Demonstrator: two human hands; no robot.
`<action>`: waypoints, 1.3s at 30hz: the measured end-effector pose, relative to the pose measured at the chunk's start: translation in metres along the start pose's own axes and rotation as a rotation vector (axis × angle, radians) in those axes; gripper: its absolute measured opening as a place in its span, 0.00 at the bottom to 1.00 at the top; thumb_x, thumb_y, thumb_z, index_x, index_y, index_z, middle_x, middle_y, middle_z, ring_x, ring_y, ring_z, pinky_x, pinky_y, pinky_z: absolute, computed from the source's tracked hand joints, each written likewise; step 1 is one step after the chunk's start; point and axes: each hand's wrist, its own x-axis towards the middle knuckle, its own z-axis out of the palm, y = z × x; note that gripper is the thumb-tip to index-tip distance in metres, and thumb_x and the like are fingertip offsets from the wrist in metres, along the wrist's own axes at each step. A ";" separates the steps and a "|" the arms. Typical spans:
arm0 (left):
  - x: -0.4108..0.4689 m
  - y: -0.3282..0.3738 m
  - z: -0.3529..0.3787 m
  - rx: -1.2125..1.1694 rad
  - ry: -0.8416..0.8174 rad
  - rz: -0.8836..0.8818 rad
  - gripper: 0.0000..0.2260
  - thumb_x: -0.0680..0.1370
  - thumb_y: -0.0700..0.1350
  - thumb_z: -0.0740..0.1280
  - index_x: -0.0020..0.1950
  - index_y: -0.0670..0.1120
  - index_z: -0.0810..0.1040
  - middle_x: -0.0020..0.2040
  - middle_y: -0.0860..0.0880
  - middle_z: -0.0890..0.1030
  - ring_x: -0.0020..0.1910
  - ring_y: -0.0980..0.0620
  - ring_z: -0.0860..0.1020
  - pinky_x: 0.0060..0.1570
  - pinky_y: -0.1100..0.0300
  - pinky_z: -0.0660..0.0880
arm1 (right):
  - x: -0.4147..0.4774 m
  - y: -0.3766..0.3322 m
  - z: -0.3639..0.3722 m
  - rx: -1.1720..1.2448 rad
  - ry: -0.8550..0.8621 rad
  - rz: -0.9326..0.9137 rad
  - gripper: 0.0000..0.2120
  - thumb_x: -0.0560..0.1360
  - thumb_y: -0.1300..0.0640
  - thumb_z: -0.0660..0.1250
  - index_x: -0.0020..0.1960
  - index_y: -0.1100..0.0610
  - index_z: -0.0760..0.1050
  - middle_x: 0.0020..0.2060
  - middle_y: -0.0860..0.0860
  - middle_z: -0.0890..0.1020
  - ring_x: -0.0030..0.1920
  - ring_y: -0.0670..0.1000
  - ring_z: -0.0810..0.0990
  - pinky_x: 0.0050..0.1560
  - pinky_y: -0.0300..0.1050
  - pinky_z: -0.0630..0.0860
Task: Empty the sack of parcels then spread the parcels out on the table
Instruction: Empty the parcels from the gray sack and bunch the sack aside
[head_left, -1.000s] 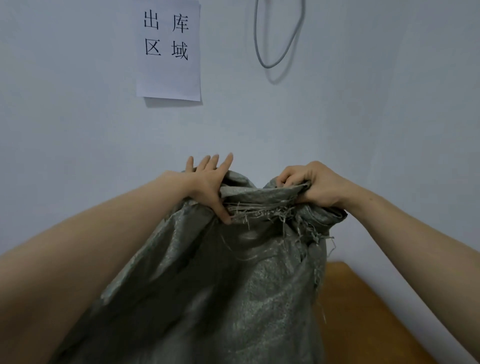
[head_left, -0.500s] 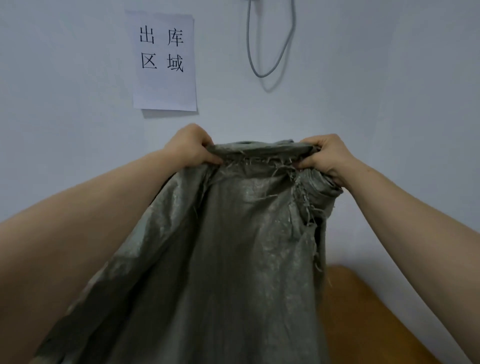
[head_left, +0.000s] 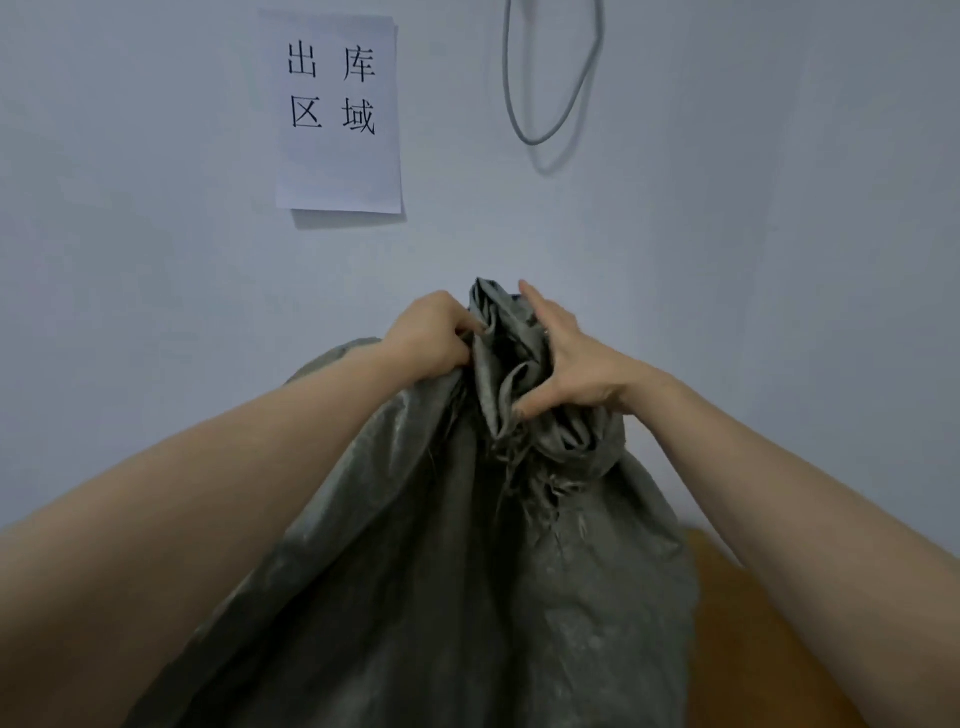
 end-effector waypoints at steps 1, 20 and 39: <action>-0.001 0.002 0.003 -0.002 -0.022 0.013 0.10 0.71 0.35 0.67 0.49 0.41 0.84 0.35 0.45 0.77 0.38 0.51 0.73 0.39 0.63 0.67 | 0.003 -0.001 0.007 -0.020 -0.050 0.008 0.66 0.59 0.53 0.82 0.75 0.43 0.33 0.77 0.52 0.38 0.76 0.49 0.37 0.76 0.53 0.47; -0.090 -0.069 0.012 0.448 -0.360 -0.225 0.70 0.56 0.68 0.75 0.70 0.48 0.21 0.73 0.42 0.26 0.72 0.43 0.27 0.70 0.36 0.36 | 0.034 0.014 0.056 0.085 0.298 -0.042 0.12 0.64 0.61 0.77 0.47 0.59 0.81 0.41 0.53 0.83 0.45 0.48 0.79 0.46 0.43 0.73; -0.011 -0.061 -0.074 0.289 0.102 -0.034 0.05 0.70 0.37 0.68 0.45 0.44 0.80 0.42 0.44 0.78 0.51 0.42 0.78 0.49 0.53 0.73 | 0.041 -0.017 0.012 -0.032 0.233 -0.282 0.15 0.63 0.65 0.78 0.45 0.56 0.76 0.39 0.51 0.77 0.44 0.46 0.75 0.44 0.38 0.69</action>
